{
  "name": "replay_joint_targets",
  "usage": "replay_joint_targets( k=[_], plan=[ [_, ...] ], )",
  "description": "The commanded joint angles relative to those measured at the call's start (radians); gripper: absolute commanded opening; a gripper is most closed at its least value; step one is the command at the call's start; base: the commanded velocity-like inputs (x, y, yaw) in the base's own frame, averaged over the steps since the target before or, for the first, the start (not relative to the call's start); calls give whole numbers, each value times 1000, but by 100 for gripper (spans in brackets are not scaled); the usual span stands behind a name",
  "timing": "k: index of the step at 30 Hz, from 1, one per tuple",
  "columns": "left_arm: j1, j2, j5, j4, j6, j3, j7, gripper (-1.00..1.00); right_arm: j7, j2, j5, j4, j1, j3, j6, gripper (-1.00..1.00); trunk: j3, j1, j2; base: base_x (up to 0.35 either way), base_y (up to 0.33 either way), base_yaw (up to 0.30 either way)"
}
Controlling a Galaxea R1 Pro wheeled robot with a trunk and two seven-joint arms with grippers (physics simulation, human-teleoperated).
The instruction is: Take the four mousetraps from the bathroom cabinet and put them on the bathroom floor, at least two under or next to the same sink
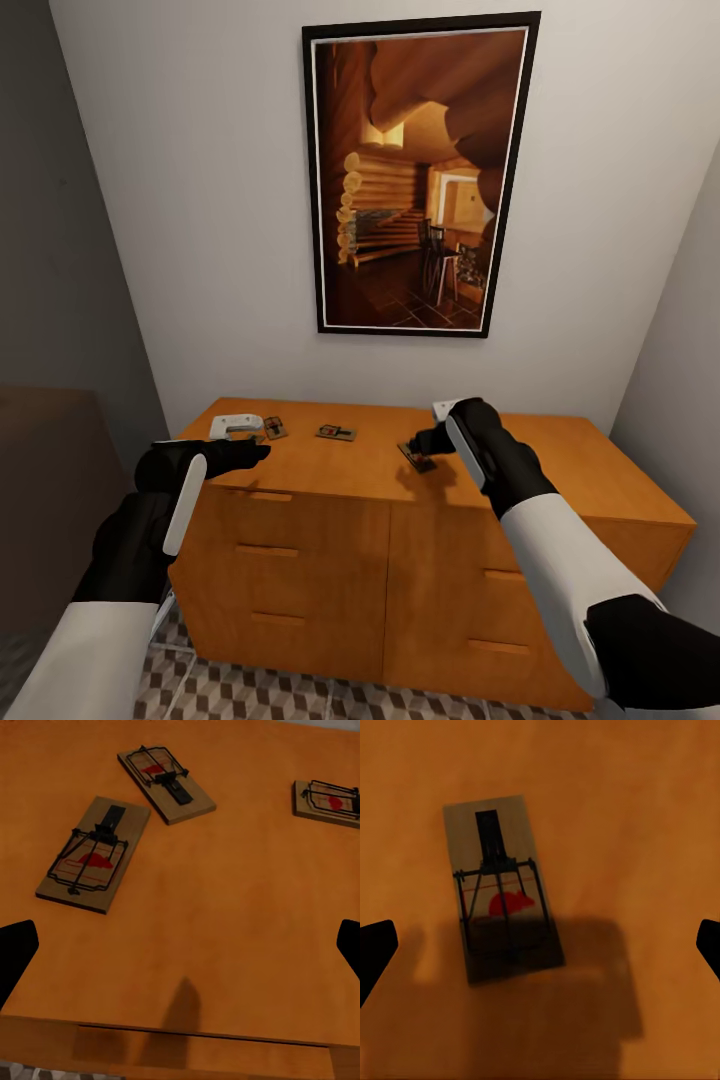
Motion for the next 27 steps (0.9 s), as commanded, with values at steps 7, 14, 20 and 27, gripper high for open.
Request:
replay_joint_targets(
  k=[7,14,20,27],
  plan=[
    [-1,0,4,-1,4,1,-1,100,-3,4,-5,46,-25,1,4,100,-1,0,-1,0,0,0],
    [-1,0,4,-1,4,0,-1,100,-3,8,-4,58,-47,1,4,100,-1,0,-1,0,0,0],
    [-1,0,4,-1,3,1,-1,100,-4,10,-5,63,-58,1,4,100,-1,0,-1,0,0,0],
    [-1,0,4,0,4,1,-1,100,-5,12,-5,64,-62,1,4,100,-1,0,-1,0,0,0]
  ],
)
